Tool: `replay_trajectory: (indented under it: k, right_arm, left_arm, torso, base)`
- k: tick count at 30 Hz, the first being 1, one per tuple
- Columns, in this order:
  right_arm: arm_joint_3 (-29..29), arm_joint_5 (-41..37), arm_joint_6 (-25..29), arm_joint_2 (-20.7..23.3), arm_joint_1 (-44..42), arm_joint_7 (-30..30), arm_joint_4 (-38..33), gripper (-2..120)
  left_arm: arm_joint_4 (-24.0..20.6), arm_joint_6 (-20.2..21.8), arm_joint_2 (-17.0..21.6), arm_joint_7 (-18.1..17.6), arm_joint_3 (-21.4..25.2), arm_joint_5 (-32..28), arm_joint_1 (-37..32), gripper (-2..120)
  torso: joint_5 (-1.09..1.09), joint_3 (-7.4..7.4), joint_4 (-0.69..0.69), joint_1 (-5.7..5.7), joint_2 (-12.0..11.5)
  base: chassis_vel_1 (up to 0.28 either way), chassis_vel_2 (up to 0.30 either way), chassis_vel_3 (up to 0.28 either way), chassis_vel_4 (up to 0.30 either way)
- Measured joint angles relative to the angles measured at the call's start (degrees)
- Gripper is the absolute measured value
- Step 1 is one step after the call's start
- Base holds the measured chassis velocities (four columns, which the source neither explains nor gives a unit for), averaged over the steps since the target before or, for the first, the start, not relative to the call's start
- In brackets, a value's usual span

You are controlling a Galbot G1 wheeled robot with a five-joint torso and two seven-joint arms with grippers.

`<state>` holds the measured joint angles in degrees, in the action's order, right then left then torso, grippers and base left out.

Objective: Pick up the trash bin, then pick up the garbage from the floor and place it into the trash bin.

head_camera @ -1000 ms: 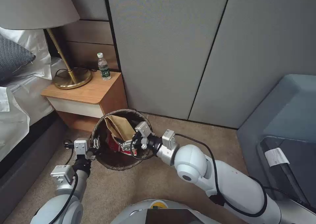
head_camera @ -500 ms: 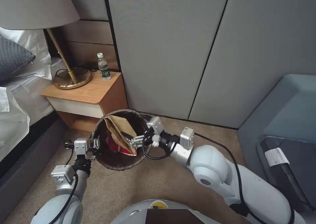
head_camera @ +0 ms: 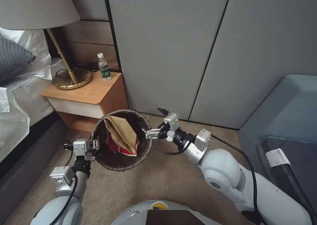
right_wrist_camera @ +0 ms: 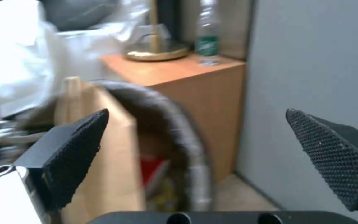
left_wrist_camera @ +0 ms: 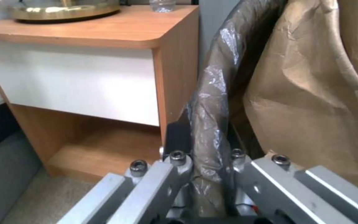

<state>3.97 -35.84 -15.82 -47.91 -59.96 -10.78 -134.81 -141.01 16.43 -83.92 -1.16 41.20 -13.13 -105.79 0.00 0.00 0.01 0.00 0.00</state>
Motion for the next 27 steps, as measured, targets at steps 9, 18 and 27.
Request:
replay_trajectory:
  k: [9,18,27]
  right_arm:
    - [-11.72,12.91,8.56,-5.63,-14.97,2.94,2.71,100]
    - [-20.97,19.95,15.26,-11.47,-26.61,3.07,3.54,100]
    - [-29.29,25.32,20.95,-18.10,-35.24,3.77,4.92,100]
  left_arm:
    - [-0.25,0.00,-0.05,-0.03,0.34,-0.44,-0.39,0]
    - [-0.33,0.00,0.06,0.05,0.46,-0.49,-0.59,0]
    - [-0.38,0.00,-0.03,0.10,0.52,-0.57,-0.67,0]
  torso:
    - [0.00,0.00,-0.02,0.00,0.00]
    - [0.00,0.00,-0.01,0.00,0.00]
    - [0.00,0.00,-0.01,0.00,0.00]
  base:
    - [0.000,0.000,0.000,0.000]
    - [0.000,0.000,0.000,0.000]
    - [0.000,0.000,0.000,0.000]
